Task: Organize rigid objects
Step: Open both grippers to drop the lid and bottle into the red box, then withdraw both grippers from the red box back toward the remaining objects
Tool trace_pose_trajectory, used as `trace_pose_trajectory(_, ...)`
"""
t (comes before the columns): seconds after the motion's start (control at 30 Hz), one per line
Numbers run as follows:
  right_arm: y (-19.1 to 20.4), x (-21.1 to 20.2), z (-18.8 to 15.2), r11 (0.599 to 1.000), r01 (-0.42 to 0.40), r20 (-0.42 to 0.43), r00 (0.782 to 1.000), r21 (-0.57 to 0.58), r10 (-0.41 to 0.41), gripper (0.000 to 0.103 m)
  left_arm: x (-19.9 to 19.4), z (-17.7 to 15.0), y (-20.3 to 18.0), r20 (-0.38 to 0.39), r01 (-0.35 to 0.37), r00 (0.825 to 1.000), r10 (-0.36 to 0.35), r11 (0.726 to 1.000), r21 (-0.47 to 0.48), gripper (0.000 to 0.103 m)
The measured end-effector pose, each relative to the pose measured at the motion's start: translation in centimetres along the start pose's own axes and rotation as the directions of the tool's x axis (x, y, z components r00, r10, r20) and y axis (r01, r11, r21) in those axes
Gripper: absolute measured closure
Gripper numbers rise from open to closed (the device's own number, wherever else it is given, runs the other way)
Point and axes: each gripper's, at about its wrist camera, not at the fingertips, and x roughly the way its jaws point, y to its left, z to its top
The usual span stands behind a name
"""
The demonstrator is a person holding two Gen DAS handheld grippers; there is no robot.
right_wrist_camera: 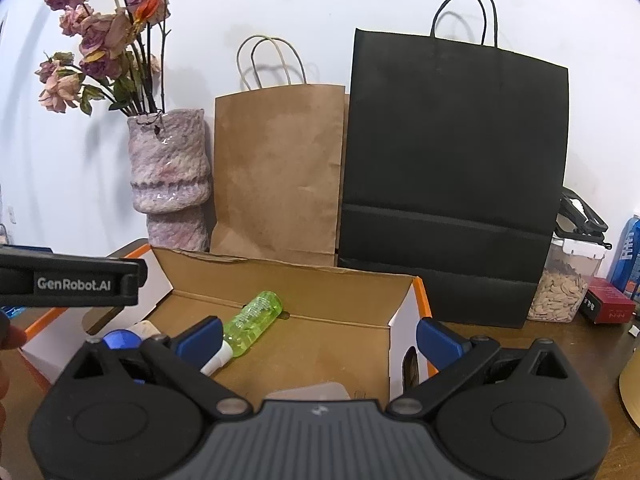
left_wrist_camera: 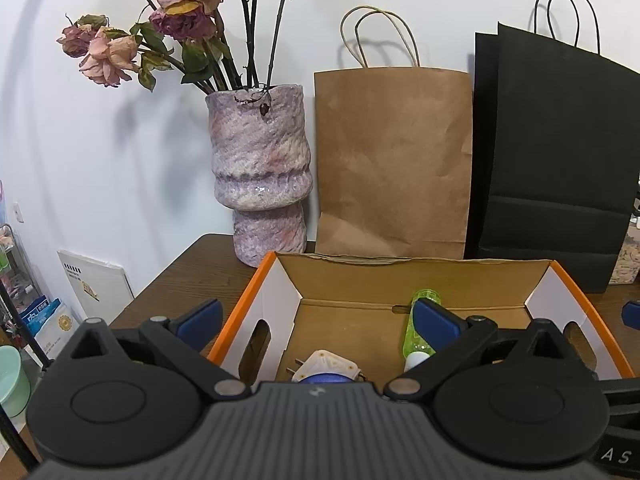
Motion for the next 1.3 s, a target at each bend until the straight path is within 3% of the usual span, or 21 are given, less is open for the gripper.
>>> trace_pose_trajectory(0.43, 0.2, -2.9, -0.7, 1.000, -0.024, 0.013, 1.000, 0.000, 0.024, 0.000, -3.6, -1.1, 0.8, 0.010, 0.019, 1.000, -0.019, 1.000, -0.012, 0.000)
trace_pose_trajectory(1.3, 1.0, -12.9, -4.6, 0.999, -0.047, 0.027, 0.999, 0.006, 0.047, 0.000, -13.2, -4.7, 2.7, 0.033, 0.062, 0.998, -0.061, 0.998, -0.025, 0.000)
